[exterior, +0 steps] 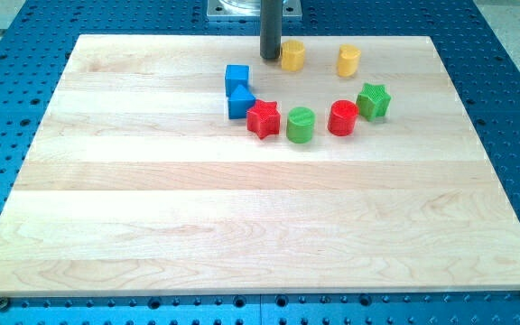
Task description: Push the red circle into the green circle
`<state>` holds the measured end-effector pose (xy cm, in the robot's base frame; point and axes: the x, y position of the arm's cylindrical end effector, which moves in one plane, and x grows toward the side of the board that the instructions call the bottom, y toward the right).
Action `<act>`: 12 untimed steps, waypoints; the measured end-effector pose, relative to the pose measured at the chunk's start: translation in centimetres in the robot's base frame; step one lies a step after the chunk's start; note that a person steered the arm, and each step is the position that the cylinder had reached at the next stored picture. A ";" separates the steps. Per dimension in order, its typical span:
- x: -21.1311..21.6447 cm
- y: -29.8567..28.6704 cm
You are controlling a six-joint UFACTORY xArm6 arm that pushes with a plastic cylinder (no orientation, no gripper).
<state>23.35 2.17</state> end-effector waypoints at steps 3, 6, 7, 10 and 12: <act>0.4 0.2; -2.1 -2.5; -4.0 -1.5; -4.1 12.0; 2.2 21.8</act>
<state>25.57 24.02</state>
